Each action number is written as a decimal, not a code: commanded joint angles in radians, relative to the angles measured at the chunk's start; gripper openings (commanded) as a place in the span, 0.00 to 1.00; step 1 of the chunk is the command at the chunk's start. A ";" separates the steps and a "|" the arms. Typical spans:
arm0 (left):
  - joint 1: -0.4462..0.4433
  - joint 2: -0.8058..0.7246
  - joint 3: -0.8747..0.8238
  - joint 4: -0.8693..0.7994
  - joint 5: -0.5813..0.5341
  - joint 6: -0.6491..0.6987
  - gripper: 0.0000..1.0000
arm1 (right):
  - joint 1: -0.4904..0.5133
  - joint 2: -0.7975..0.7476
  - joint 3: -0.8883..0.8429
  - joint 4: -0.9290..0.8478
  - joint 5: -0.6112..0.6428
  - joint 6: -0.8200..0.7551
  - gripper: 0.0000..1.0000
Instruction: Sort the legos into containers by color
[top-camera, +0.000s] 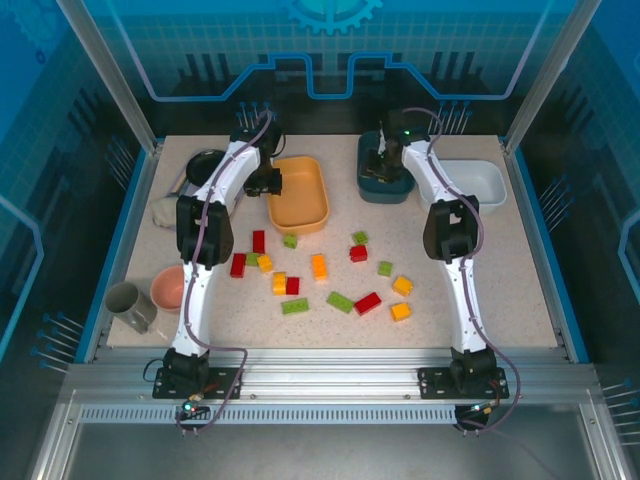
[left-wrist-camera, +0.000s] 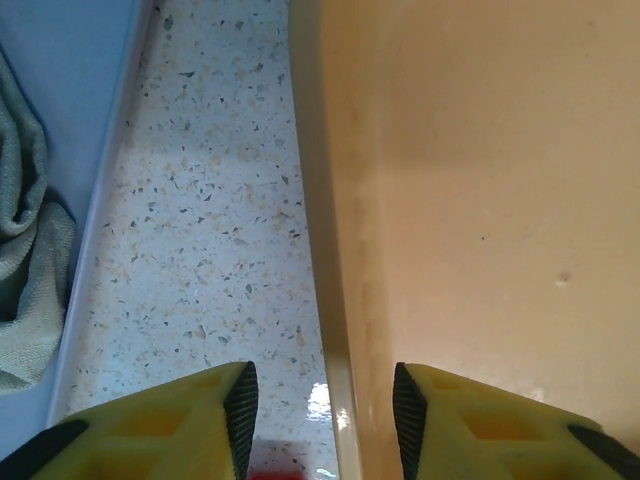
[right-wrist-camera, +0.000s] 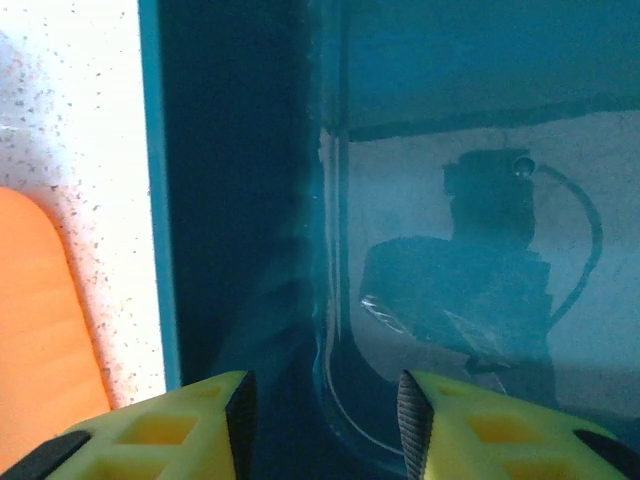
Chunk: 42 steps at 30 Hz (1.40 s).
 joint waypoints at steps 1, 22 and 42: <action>-0.013 -0.080 0.025 0.008 -0.005 -0.037 0.45 | 0.007 0.024 0.045 -0.036 -0.038 0.016 0.41; -0.045 -0.138 -0.017 0.091 0.158 -0.181 0.45 | 0.174 -0.220 -0.352 -0.033 -0.060 -0.027 0.28; -0.203 -0.593 -0.620 0.709 0.488 -0.449 0.74 | -0.403 -0.791 -1.086 0.386 0.009 0.473 0.60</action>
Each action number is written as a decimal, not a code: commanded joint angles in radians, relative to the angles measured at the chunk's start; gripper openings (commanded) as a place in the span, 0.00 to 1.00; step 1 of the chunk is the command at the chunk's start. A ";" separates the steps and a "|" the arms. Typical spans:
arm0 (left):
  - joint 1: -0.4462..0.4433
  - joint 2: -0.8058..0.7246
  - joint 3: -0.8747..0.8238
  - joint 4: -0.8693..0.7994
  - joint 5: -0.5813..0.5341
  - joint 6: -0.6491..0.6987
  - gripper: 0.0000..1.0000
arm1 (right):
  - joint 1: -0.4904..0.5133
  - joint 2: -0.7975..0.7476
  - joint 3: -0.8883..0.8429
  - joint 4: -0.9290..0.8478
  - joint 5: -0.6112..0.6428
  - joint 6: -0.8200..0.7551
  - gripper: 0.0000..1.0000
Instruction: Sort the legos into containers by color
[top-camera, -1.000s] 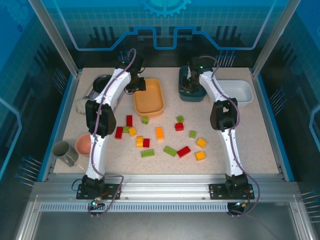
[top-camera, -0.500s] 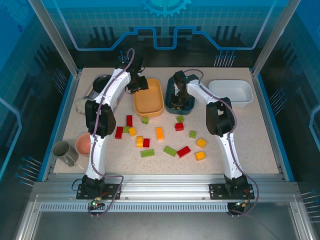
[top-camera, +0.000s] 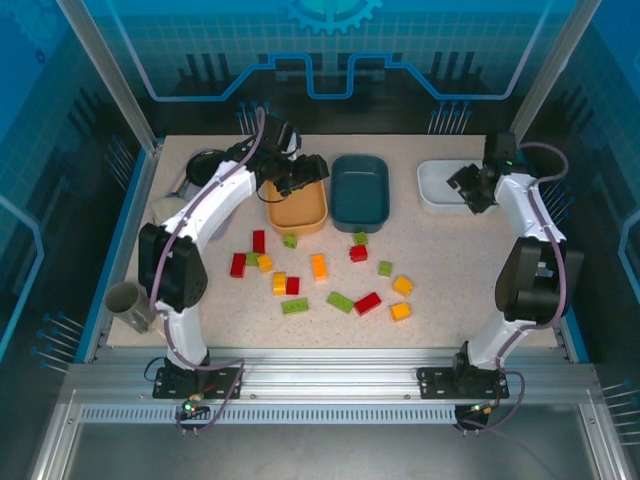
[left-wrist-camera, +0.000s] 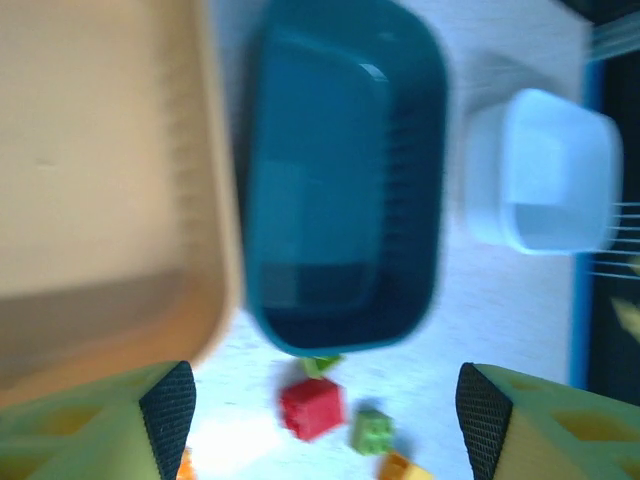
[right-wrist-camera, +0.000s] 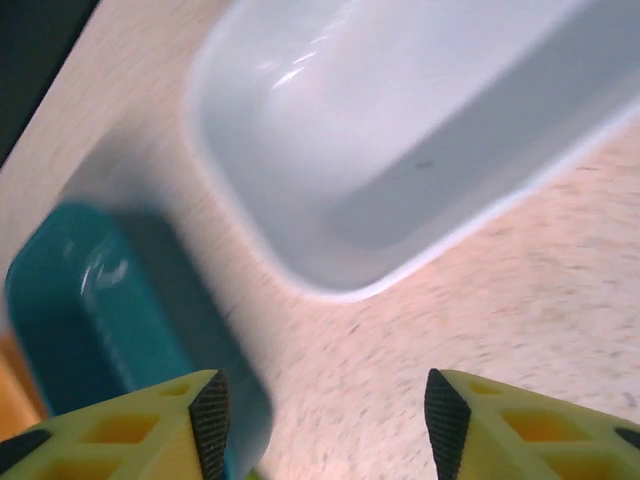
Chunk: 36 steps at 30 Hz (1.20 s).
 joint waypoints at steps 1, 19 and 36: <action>-0.037 -0.046 -0.070 0.154 0.085 -0.071 0.74 | -0.015 0.061 -0.023 0.094 -0.068 0.131 0.61; -0.051 -0.121 -0.149 0.089 0.030 -0.045 0.73 | -0.010 0.324 0.199 -0.124 0.041 0.087 0.18; 0.037 -0.189 -0.211 0.014 0.007 0.022 0.72 | 0.065 0.312 0.244 -0.311 0.081 -0.657 0.01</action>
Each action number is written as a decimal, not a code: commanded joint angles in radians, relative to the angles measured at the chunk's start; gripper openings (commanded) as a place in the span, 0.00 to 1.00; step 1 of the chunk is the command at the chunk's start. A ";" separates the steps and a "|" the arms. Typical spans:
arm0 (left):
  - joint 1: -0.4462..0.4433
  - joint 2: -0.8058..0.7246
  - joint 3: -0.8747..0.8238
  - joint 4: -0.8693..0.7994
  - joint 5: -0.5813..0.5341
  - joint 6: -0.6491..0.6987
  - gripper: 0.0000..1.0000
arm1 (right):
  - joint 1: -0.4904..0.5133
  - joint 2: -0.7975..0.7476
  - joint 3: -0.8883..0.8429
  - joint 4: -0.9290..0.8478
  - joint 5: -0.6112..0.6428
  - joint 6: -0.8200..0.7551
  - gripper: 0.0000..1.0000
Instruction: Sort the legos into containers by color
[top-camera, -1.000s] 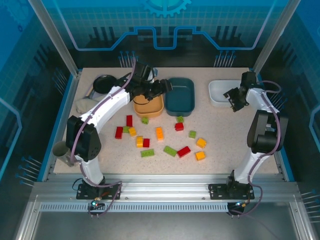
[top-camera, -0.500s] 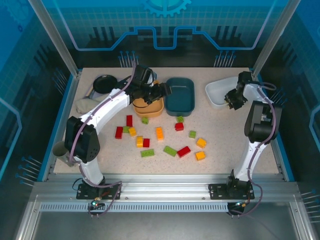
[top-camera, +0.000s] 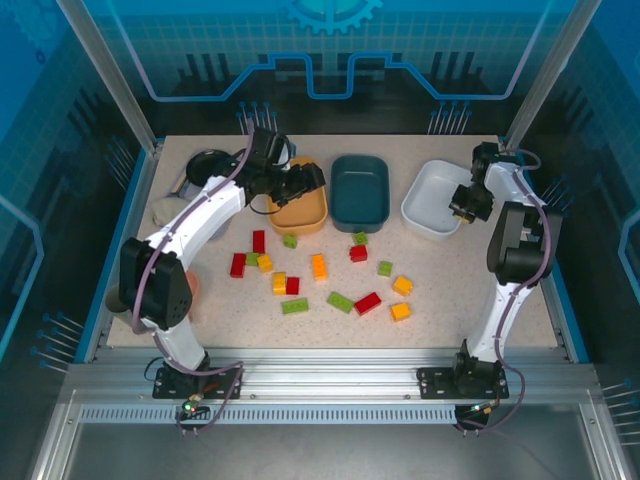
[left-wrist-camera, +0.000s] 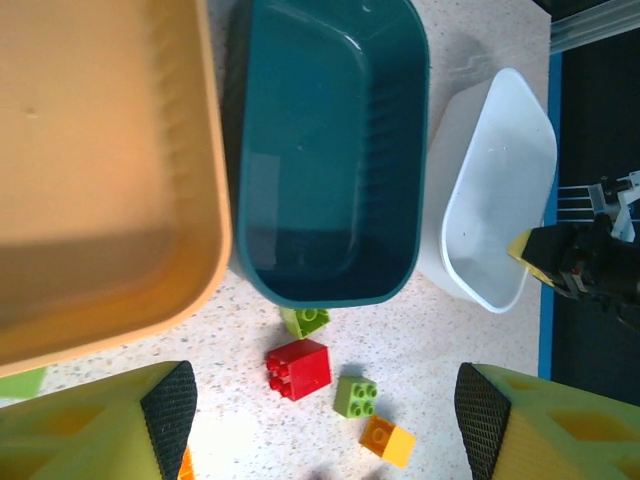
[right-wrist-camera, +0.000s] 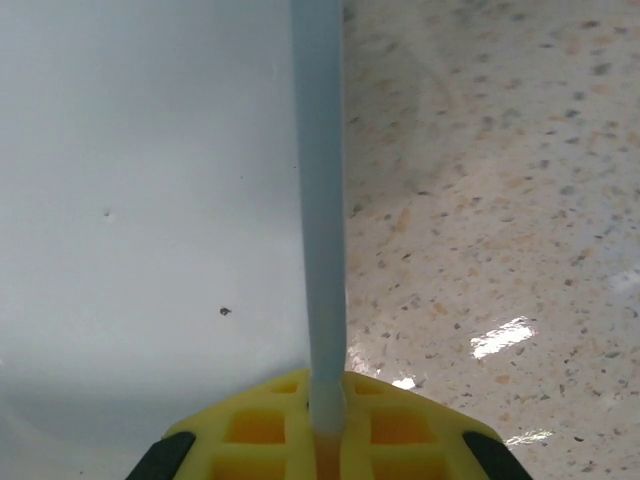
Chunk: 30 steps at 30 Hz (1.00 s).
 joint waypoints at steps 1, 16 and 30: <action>0.020 -0.068 -0.041 -0.045 -0.018 0.037 0.72 | 0.070 0.010 0.042 -0.055 -0.040 -0.236 0.02; 0.027 -0.193 -0.179 -0.080 -0.046 0.054 0.72 | 0.181 0.225 0.385 -0.173 -0.121 -0.376 0.12; -0.053 -0.244 -0.260 -0.025 0.034 0.053 0.73 | 0.257 -0.357 -0.173 -0.010 0.073 0.134 0.68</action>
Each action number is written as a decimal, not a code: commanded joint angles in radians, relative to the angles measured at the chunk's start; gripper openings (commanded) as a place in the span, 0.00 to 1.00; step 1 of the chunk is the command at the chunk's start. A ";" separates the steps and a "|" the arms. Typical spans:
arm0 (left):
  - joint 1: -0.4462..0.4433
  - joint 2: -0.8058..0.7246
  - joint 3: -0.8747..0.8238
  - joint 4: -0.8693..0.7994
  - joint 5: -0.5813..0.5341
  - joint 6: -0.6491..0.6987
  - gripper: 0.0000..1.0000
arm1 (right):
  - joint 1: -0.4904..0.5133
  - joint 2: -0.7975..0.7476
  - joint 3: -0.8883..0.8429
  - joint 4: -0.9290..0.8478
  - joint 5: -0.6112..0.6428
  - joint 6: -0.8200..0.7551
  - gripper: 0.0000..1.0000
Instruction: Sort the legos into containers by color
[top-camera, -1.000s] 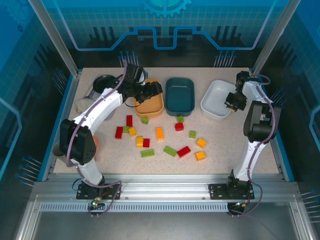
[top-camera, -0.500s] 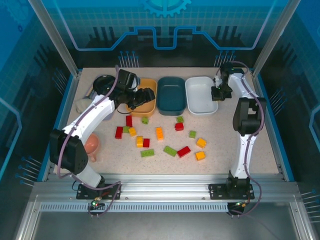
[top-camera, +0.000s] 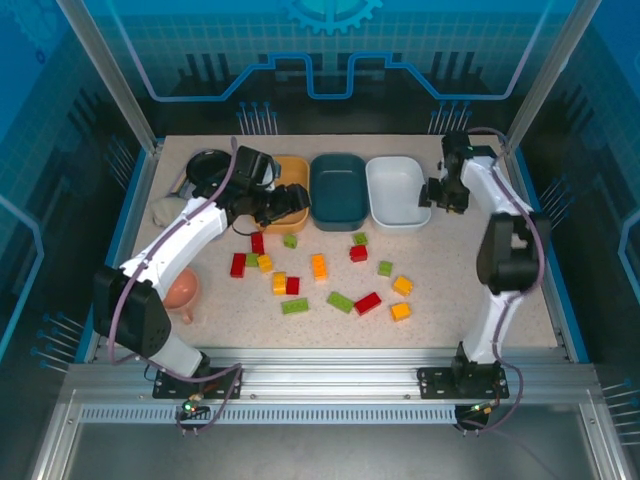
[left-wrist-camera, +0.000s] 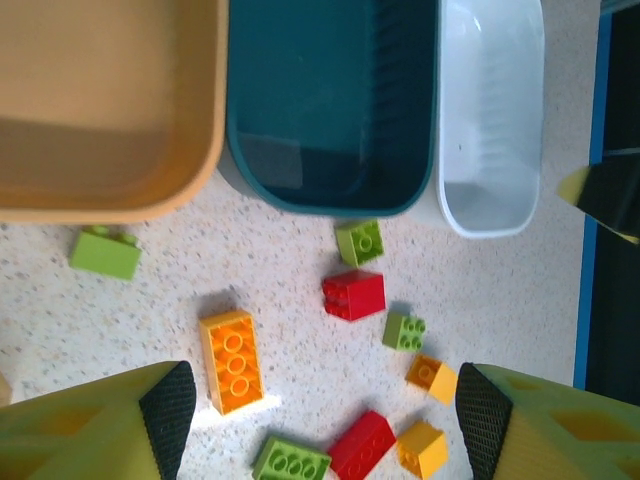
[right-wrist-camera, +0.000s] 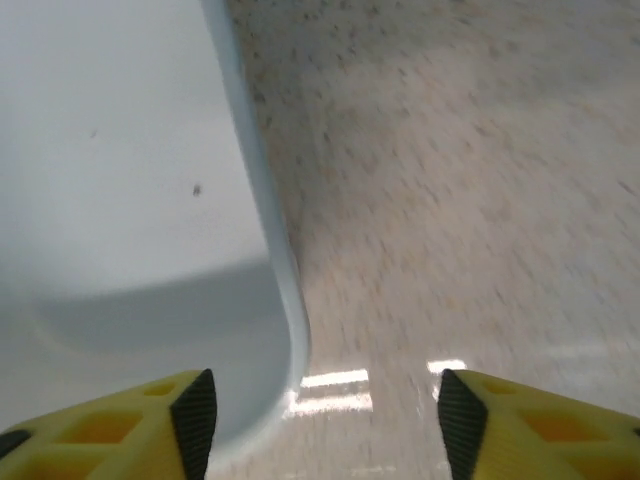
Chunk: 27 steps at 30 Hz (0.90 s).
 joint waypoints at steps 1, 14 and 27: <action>-0.056 -0.058 -0.063 0.024 0.049 0.017 0.74 | 0.103 -0.238 -0.219 0.027 0.044 0.221 0.70; -0.215 -0.358 -0.401 0.205 0.046 -0.134 0.92 | 0.323 -0.481 -0.775 0.241 -0.131 0.498 0.86; -0.228 -0.352 -0.391 0.192 0.023 -0.135 0.92 | 0.324 -0.326 -0.789 0.337 -0.150 0.539 0.67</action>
